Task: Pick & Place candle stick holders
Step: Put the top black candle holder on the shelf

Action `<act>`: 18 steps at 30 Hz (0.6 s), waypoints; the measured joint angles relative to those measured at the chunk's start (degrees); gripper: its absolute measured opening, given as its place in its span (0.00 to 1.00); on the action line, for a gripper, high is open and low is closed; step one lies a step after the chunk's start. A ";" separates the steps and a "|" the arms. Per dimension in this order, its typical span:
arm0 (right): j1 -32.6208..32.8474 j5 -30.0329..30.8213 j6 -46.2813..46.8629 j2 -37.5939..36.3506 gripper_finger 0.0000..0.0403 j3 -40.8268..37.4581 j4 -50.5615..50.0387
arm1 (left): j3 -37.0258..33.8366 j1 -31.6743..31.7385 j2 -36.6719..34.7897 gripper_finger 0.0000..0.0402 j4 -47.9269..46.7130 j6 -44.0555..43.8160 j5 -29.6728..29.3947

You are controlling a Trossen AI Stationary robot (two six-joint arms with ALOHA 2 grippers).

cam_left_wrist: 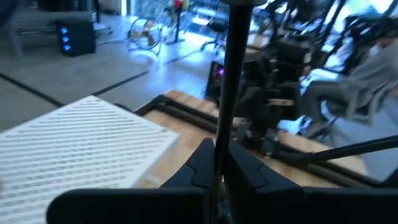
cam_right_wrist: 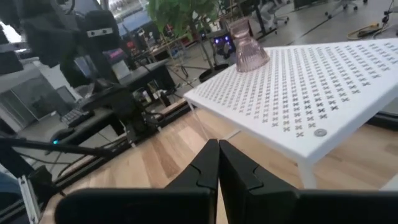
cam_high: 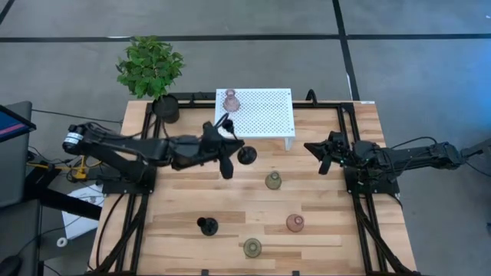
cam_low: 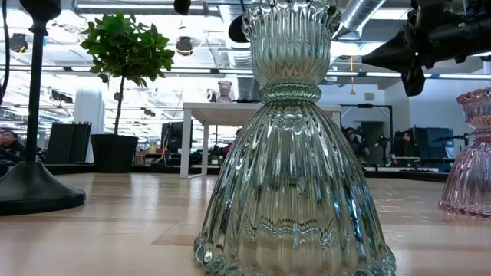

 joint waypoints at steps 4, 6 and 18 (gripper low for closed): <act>0.00 0.74 -0.26 0.00 0.00 0.00 -0.11 | 4.27 2.17 0.00 0.03 -7.74 0.06 -0.02; 0.00 1.85 -0.26 0.00 0.00 0.00 -0.11 | 5.00 3.50 0.00 0.03 -8.08 1.05 0.00; -0.57 2.62 -0.46 0.00 0.00 0.00 -0.31 | 10.32 14.39 6.40 0.03 -8.08 1.95 4.84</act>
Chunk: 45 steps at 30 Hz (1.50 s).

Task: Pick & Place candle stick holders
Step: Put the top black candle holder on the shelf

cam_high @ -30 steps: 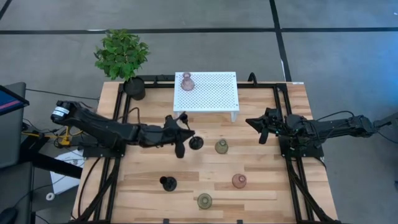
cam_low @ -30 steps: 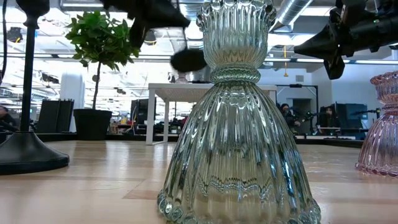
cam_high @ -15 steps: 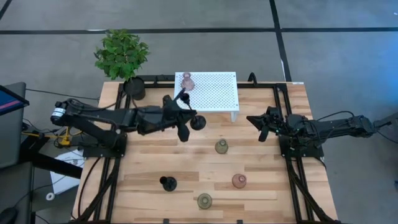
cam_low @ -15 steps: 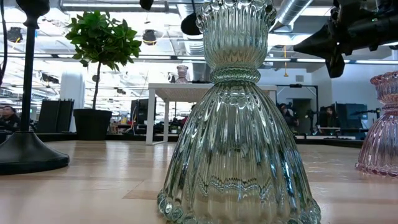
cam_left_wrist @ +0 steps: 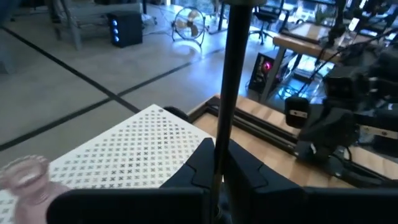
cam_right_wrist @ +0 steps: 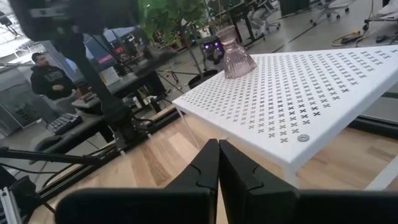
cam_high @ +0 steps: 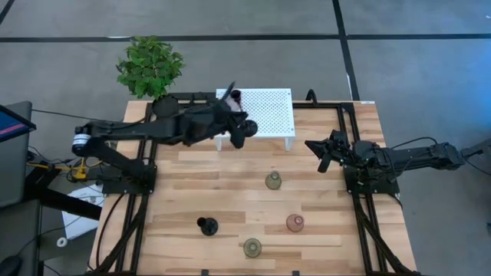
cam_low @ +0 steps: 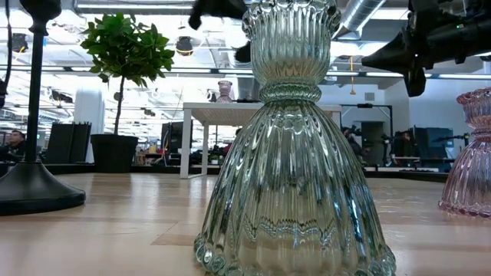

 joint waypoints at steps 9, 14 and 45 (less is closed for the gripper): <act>0.31 -0.06 -1.31 0.00 0.00 0.00 -0.02 | 9.43 5.20 9.50 0.03 -0.16 5.04 3.16; 0.63 -0.07 -1.50 0.00 0.00 0.00 -0.26 | 12.04 7.72 12.37 0.03 -0.70 5.57 3.18; 0.63 -0.13 -1.53 0.00 0.00 0.00 -2.67 | 17.02 17.71 19.94 0.03 -0.99 5.95 3.57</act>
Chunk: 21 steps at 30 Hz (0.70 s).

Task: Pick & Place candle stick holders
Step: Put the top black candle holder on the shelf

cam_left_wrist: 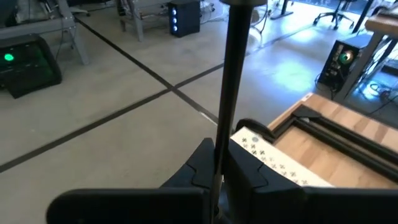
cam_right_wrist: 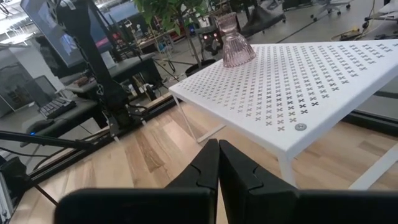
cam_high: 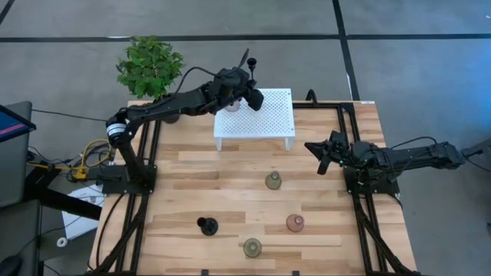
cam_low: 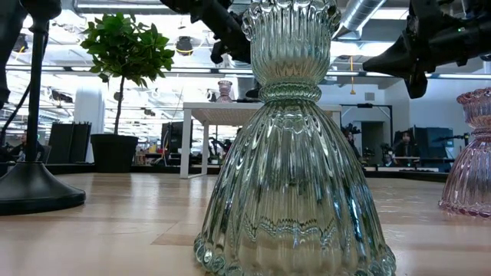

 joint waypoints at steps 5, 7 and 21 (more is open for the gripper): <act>0.00 0.00 0.00 0.00 0.00 0.00 0.00 | -0.02 -0.10 2.03 0.03 0.13 -0.20 0.15; 0.00 0.00 0.00 0.00 0.00 0.00 0.00 | -0.03 -0.09 2.98 0.03 0.23 -0.20 0.14; 0.00 0.00 0.00 0.00 0.00 0.00 -0.79 | -0.09 0.91 4.20 0.03 0.78 -0.40 0.01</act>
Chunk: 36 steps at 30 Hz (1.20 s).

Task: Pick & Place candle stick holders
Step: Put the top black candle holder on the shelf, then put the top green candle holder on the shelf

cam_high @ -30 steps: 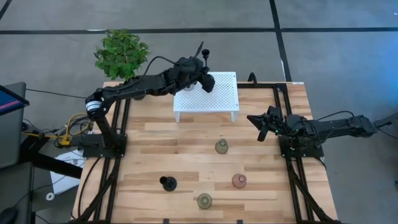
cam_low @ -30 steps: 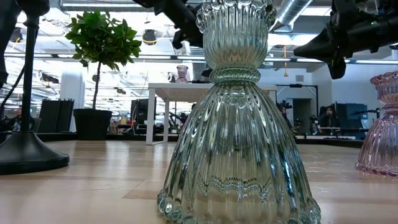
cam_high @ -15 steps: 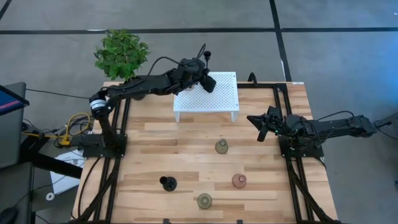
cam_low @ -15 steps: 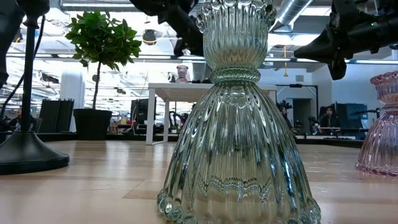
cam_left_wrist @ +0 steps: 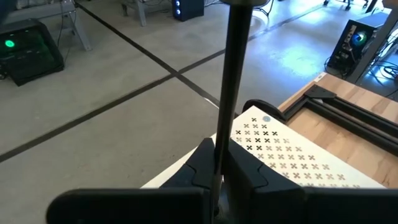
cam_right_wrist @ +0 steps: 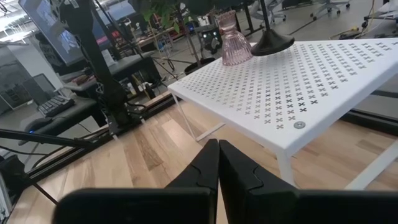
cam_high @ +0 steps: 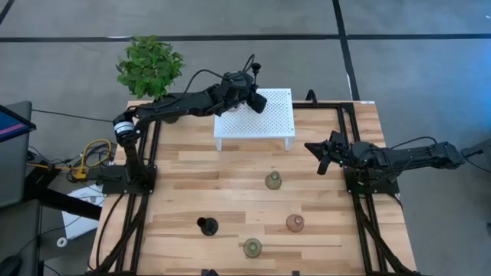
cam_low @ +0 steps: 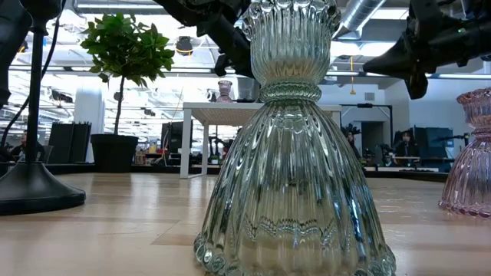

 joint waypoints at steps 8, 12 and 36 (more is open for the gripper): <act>0.00 0.02 0.00 0.00 0.00 0.00 -0.08 | 0.02 0.10 2.65 0.03 0.37 -1.03 1.12; 0.00 0.04 0.02 0.00 0.00 0.00 -0.30 | 0.07 0.10 3.00 0.03 0.89 -1.37 0.99; -0.11 0.04 0.02 0.00 0.00 0.00 -0.67 | -0.04 0.03 1.17 0.22 1.77 0.68 1.17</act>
